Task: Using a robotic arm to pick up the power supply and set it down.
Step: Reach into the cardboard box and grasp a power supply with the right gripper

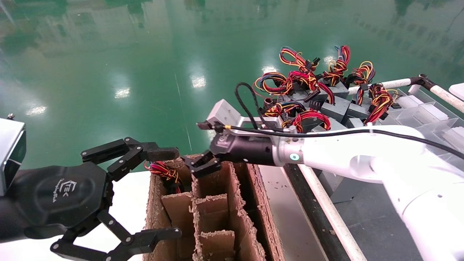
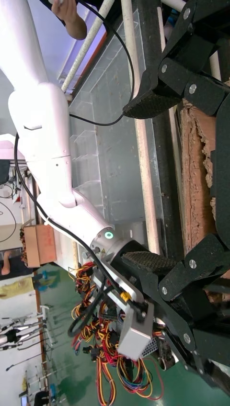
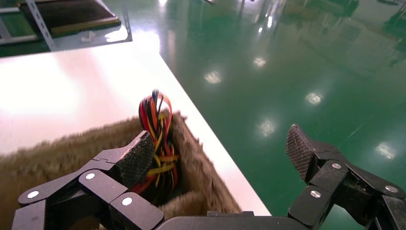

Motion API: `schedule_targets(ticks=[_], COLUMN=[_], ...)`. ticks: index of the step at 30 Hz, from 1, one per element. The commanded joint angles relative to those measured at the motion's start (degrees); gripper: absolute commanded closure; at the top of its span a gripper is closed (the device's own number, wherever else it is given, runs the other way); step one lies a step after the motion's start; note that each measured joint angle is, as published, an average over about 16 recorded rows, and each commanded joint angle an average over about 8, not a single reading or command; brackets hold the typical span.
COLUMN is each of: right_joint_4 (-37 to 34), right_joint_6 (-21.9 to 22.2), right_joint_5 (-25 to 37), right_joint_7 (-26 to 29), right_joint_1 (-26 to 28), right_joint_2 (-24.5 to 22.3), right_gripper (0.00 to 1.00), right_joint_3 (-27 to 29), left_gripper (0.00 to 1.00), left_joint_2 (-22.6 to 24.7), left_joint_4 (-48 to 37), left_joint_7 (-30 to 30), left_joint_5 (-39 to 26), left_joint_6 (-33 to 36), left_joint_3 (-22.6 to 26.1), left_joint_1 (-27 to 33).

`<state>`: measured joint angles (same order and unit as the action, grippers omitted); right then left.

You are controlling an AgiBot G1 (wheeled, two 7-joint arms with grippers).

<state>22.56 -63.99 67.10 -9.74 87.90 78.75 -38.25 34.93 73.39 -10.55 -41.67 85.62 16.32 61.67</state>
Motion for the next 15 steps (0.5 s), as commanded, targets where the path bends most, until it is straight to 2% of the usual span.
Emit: schedule_targets(ticks=[1,5,15], right_joint_4=[1.83,3.90,6.09], right_joint_6=[2.10,4.08,5.11], right_joint_5=[-1.38,-3.09,-3.91], right_joint_7=[0.93,1.72,2.67], right_joint_1=[-0.59,-0.72,-1.75], right_joint_2=[0.11,0.22,-0.69], right_gripper=[0.00,0.00,0.00], right_joint_3=[-1.59,-3.92,-5.61], left_gripper=[0.00,0.00,0.00], left_joint_2=[0.00,-0.01,-0.01], left_joint_4=[0.00,-0.01,-0.03], left_joint_7=[0.00,0.01,0.02], left_joint_5=[0.01,0.01,0.02], left_joint_6=[0.00,-0.01,-0.02], left_joint_3=[0.01,0.01,0.02], left_joint_1=[0.00,0.00,0.00])
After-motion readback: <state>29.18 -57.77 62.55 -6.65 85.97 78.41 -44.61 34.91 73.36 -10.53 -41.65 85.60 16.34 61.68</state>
